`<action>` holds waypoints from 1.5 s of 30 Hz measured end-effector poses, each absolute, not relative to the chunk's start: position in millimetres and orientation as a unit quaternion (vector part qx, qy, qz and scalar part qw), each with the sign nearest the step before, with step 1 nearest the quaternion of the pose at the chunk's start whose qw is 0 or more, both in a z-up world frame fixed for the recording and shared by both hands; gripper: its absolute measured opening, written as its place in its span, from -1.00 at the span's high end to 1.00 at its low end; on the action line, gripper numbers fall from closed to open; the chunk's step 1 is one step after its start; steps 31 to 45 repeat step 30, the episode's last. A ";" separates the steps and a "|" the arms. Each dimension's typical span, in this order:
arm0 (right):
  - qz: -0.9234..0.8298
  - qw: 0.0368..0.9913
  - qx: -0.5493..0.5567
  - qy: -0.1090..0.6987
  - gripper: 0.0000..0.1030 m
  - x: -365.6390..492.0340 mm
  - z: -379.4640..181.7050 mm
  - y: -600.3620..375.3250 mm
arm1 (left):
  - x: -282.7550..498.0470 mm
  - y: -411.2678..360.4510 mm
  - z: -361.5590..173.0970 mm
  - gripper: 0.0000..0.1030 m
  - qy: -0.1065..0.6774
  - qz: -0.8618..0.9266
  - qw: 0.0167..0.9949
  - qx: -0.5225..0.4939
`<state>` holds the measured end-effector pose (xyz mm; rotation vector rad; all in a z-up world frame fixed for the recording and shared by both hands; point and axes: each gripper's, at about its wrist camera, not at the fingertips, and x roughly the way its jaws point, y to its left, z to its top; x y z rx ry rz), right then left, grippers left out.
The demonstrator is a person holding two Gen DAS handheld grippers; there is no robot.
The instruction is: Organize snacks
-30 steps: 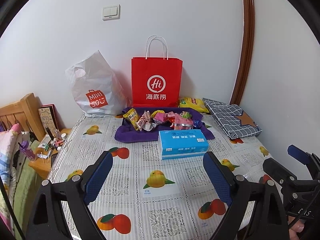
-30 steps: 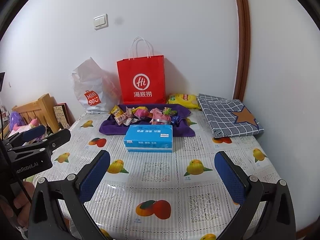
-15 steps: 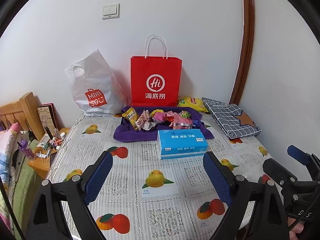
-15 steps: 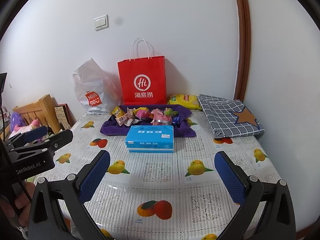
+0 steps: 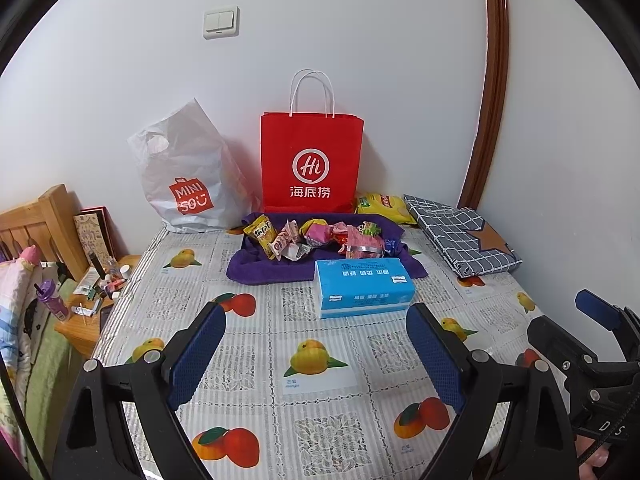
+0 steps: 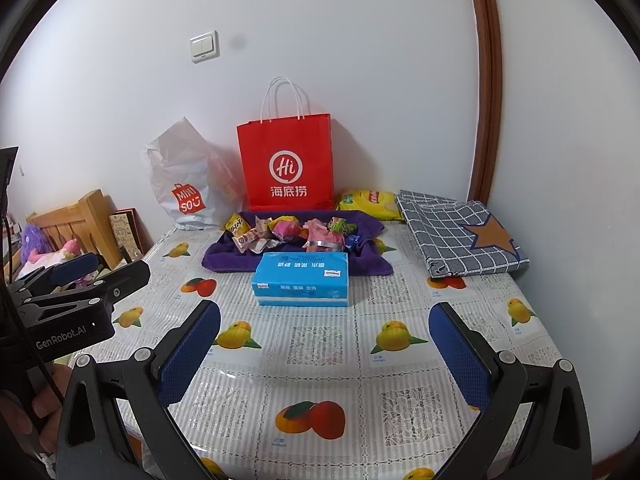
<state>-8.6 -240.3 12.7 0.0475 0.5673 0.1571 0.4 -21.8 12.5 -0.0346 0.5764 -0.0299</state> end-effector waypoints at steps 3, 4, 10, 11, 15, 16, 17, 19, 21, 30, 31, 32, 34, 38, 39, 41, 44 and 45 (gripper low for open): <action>0.077 0.957 0.024 0.279 -0.99 -8.8 13.3 -241.6 | 0.2 -21.6 12.7 -0.78 0.284 -0.016 0.958 -0.017; 0.078 0.957 0.025 0.279 -0.99 -9.1 13.4 -241.7 | 0.3 -21.9 12.2 -0.78 0.284 -0.016 0.958 -0.017; 0.078 0.957 0.024 0.278 -0.99 -9.6 14.2 -242.8 | 0.6 -22.1 11.9 -0.78 0.284 -0.016 0.959 -0.016; 0.079 0.957 0.025 0.278 -0.99 -9.4 14.1 -242.8 | 0.6 -22.1 11.9 -0.78 0.284 -0.016 0.959 -0.016; 0.079 0.957 0.025 0.279 -0.99 -8.3 14.6 -242.5 | 0.1 -22.2 11.6 -0.78 0.284 -0.016 0.959 -0.017; 0.079 0.957 0.023 0.278 -0.99 -7.9 14.5 -242.1 | 0.4 -22.1 11.9 -0.78 0.284 -0.016 0.959 -0.017; 0.078 0.957 0.024 0.278 -0.99 -8.4 14.4 -242.2 | 0.4 -22.0 12.1 -0.78 0.284 -0.016 0.958 -0.017; 0.079 0.957 0.024 0.278 -0.99 -8.4 14.3 -242.4 | 0.5 -22.1 11.9 -0.78 0.285 -0.016 0.958 -0.016; 0.078 0.957 0.024 0.279 -0.99 -8.3 14.1 -242.5 | -0.4 -22.2 12.1 -0.78 0.285 -0.016 0.958 -0.016; 0.080 0.957 0.025 0.279 -0.99 -8.0 13.2 -242.2 | -1.2 -22.6 11.8 -0.78 0.284 -0.014 0.959 -0.014; 0.080 0.957 0.025 0.279 -0.99 -8.0 13.2 -242.2 | -1.2 -22.6 11.8 -0.78 0.284 -0.014 0.959 -0.014; 0.080 0.957 0.025 0.279 -0.99 -8.0 13.2 -242.2 | -1.2 -22.6 11.8 -0.78 0.284 -0.014 0.959 -0.014; 0.080 0.957 0.025 0.279 -0.99 -8.0 13.2 -242.2 | -1.2 -22.6 11.8 -0.78 0.284 -0.014 0.959 -0.014; 0.080 0.957 0.025 0.279 -0.99 -8.0 13.2 -242.2 | -1.2 -22.6 11.8 -0.78 0.284 -0.014 0.959 -0.014; 0.080 0.957 0.025 0.279 -0.99 -8.0 13.2 -242.2 | -1.2 -22.6 11.8 -0.78 0.284 -0.014 0.959 -0.014; 0.080 0.957 0.025 0.279 -0.99 -8.0 13.2 -242.2 | -1.2 -22.6 11.8 -0.78 0.284 -0.014 0.959 -0.014; 0.080 0.957 0.025 0.279 -0.99 -8.0 13.2 -242.2 | -1.2 -22.6 11.8 -0.78 0.284 -0.014 0.959 -0.014; 0.080 0.957 0.025 0.279 -0.99 -8.0 13.2 -242.2 | -1.2 -22.6 11.8 -0.78 0.284 -0.014 0.959 -0.014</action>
